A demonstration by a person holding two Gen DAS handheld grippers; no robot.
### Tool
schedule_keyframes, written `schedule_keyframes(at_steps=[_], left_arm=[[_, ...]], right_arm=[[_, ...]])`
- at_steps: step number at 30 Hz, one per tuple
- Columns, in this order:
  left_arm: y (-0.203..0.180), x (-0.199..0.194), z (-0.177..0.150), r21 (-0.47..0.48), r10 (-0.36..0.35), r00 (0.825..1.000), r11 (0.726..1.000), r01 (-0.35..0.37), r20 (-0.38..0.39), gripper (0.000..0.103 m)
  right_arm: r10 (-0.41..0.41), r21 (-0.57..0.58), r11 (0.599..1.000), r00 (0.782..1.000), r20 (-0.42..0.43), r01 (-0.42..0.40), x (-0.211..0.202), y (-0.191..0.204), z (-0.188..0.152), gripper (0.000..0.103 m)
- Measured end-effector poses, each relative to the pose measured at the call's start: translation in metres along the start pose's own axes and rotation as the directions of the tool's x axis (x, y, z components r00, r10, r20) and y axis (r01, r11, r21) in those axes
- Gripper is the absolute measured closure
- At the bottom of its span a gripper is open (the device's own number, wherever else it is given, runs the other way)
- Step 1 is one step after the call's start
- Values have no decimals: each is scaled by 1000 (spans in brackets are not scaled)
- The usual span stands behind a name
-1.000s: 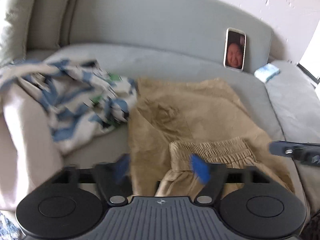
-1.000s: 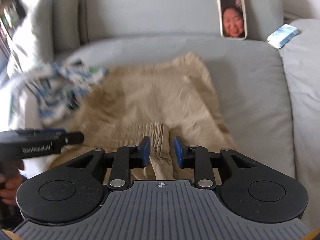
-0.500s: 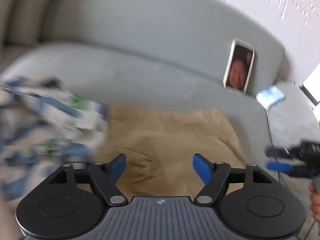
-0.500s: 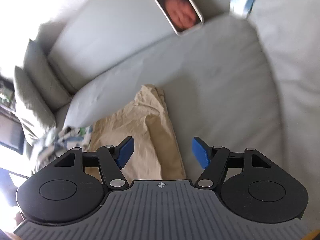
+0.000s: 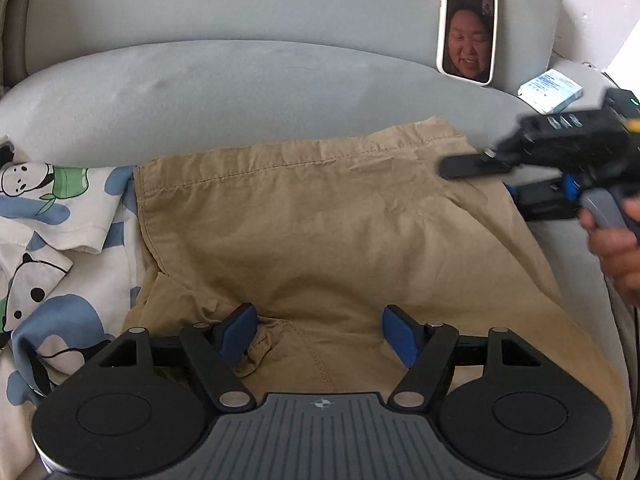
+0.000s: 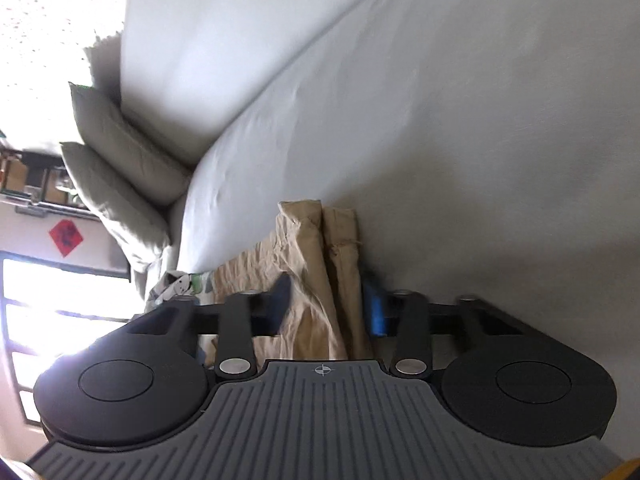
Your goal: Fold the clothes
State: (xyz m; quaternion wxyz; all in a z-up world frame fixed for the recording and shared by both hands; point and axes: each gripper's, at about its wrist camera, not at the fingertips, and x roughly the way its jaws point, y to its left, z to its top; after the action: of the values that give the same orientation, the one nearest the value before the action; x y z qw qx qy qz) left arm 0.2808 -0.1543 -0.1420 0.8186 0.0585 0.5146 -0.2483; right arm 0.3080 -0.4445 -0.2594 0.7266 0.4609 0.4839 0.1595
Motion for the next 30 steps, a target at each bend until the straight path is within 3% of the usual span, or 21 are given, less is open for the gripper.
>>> schedule_keyframes(at_steps=[3,5,6,7,8,13,16,20,24,28,30], left_arm=[[-2,0,-2,10,9,1000,1000,-9,7,35],[-3,-5,-4,13,13,1000,1000,-13,24,36],[-3,-9,-5,15,16,999,1000,-17,36,40],[-3,-17,-7,3,25,999,1000,-25,47,51],[-1,-30,-11,-12,26,997,1000,-26,66,54],[3,-104,-50,-37,32,985,999,-26,172,52],[9,-143,-84,-63,1,979,998,12,204,52],[13,-185,-135,-82,-64,971,993,85,231,51],[9,-214,-183,-92,-105,959,987,134,263,50],[17,-238,-209,-108,-152,941,975,192,301,50],[17,-250,-213,-89,-141,933,980,180,332,50]], right_arm=[[9,-16,1000,1000,-20,-9,17,6,3,65],[-64,-87,994,998,-2,64,21,19,-2,97],[-103,-135,985,995,15,104,21,27,-7,99],[-113,-178,977,993,42,119,19,34,-14,99],[-109,-218,968,992,70,122,16,42,-21,99],[-91,-388,909,981,172,153,-8,85,-60,100],[-55,-476,867,977,205,149,-30,119,-87,100],[-48,-594,785,973,225,176,-63,160,-146,99],[-58,-702,674,963,261,231,-99,186,-221,99],[-117,-798,523,953,280,298,-122,191,-294,99],[-152,-814,485,947,282,320,-128,182,-321,99]])
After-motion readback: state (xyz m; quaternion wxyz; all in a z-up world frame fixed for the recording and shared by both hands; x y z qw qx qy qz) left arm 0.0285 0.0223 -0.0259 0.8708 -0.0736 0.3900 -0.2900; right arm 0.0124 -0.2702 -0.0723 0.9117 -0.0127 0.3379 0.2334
